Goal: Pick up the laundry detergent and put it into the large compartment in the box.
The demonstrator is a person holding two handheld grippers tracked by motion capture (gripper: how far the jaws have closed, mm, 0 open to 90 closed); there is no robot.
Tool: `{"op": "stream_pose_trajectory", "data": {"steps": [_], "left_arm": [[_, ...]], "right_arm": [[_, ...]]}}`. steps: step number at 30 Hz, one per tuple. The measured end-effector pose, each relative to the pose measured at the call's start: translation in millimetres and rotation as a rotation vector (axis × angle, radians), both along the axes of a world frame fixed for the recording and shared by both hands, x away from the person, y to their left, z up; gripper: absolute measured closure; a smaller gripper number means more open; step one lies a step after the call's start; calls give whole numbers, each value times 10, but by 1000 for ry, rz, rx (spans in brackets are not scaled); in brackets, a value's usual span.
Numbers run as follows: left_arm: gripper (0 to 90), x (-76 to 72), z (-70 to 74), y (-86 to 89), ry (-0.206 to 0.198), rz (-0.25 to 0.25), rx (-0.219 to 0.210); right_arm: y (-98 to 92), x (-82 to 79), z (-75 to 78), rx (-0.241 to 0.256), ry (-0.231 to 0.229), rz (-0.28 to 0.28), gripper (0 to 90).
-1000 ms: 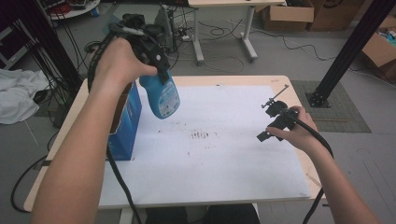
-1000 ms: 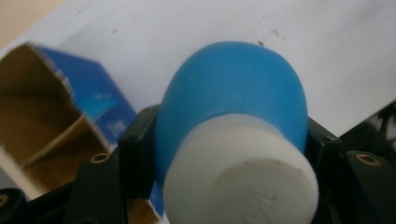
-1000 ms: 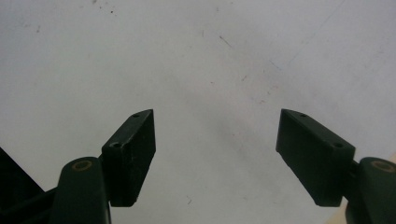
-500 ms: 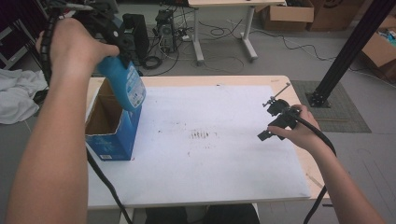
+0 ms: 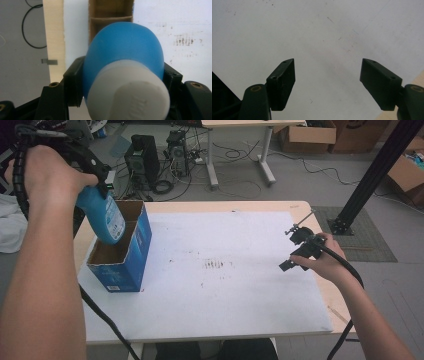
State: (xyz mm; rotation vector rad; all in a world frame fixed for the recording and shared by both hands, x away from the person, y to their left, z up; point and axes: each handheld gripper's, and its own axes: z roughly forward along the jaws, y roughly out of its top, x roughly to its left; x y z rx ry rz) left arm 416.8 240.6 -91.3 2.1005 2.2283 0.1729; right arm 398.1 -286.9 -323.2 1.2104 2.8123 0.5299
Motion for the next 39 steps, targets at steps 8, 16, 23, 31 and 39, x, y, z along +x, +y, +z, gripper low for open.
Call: {"op": "stream_pose_trajectory", "data": {"steps": [8,16,23,31,39], "left_arm": [[373,27,-174,66,20,9,4],[373,85,-441,96,49,15,16],[373,151,-744,81,79,-1,-4],[373,201,-1047,79,105,-6,-25],[373,213,-1269,124,126,0,-36]], "right_arm": [[-2,-7,-19,-3,3,-4,285],[-2,-10,-26,-2,5,-4,285],[7,-9,-9,1,3,-5,285],[-5,-1,-12,0,3,-7,285],[1,7,-46,-1,5,-3,285]]}}
